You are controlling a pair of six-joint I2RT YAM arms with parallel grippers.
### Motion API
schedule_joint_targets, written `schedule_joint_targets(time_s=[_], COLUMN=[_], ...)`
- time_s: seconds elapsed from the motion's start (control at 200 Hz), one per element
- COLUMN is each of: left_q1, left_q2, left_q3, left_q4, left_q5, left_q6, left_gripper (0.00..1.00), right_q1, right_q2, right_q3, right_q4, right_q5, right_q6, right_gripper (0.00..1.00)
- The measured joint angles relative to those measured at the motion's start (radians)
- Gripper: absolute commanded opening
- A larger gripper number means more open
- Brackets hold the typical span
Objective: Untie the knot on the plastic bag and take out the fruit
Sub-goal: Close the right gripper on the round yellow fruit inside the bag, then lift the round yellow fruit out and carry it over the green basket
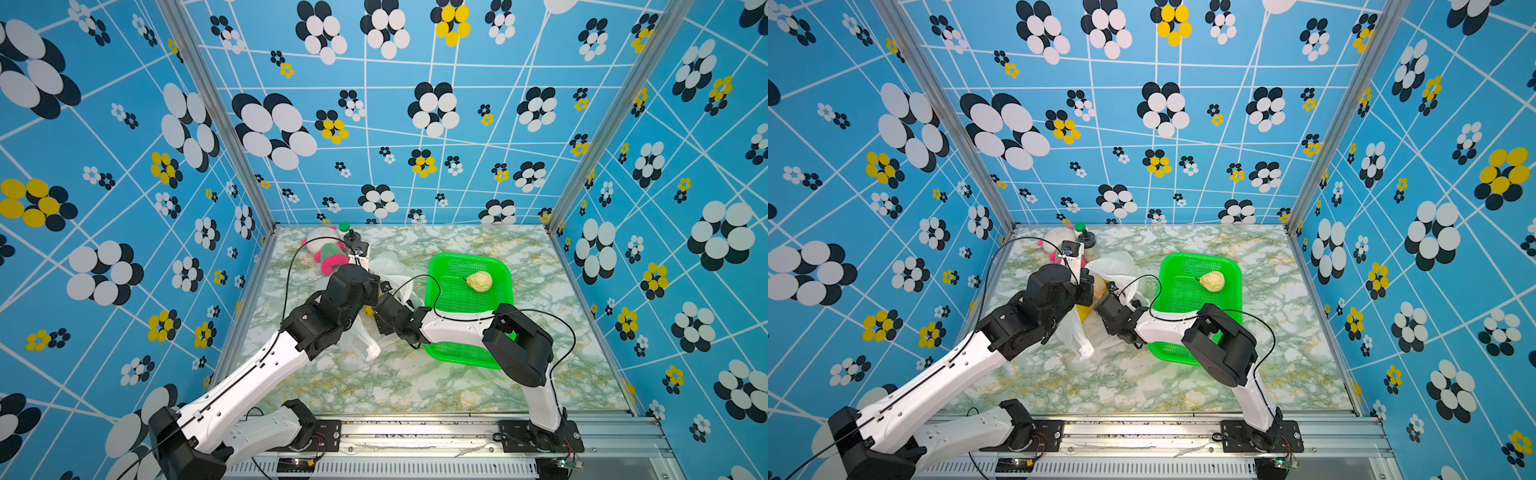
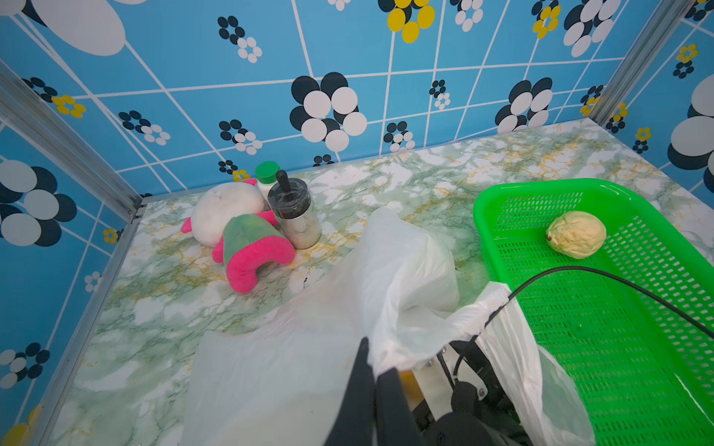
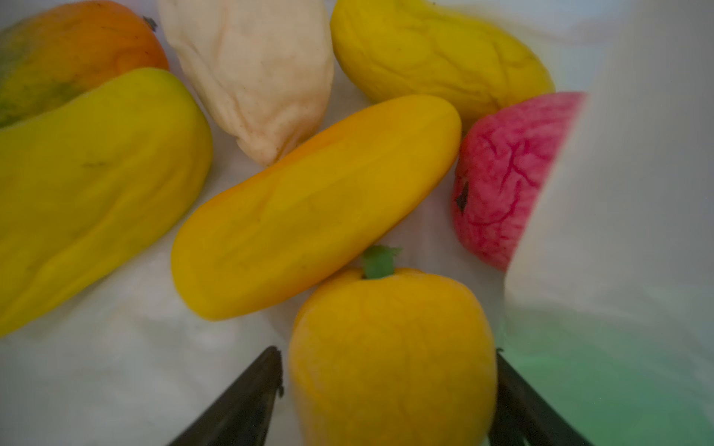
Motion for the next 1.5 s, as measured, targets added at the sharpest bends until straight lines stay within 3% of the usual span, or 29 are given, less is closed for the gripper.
schedule_joint_targets(time_s=[0.21, 0.405, 0.615, 0.91, 1.259, 1.499], left_q1=[0.0, 0.0, 0.0, 0.005, 0.005, 0.007], left_q2=[0.002, 0.019, 0.028, 0.024, -0.007, -0.037], left_q3=[-0.003, -0.003, -0.003, -0.003, -0.011, -0.029], left_q4=[0.0, 0.0, 0.001, 0.019, 0.025, 0.03], left_q5=[-0.002, -0.019, -0.021, -0.021, -0.018, -0.017], left_q6=[0.003, 0.009, 0.023, 0.032, 0.034, 0.042], left_gripper=[0.0, 0.0, 0.0, 0.0, 0.0, 0.0], right_q1=[0.0, 0.004, 0.055, 0.097, 0.092, 0.001], right_q2=[-0.002, -0.091, -0.333, -0.729, -1.131, -1.269], right_q3=[0.009, -0.042, -0.158, -0.491, -0.728, -0.743], right_q4=[-0.021, -0.022, 0.009, 0.27, 0.329, 0.264], right_q5=[-0.019, -0.045, -0.072, -0.193, 0.019, 0.206], right_q6=[0.008, 0.006, -0.026, -0.108, -0.157, -0.129], right_gripper=[0.44, 0.39, 0.37, 0.36, 0.32, 0.33])
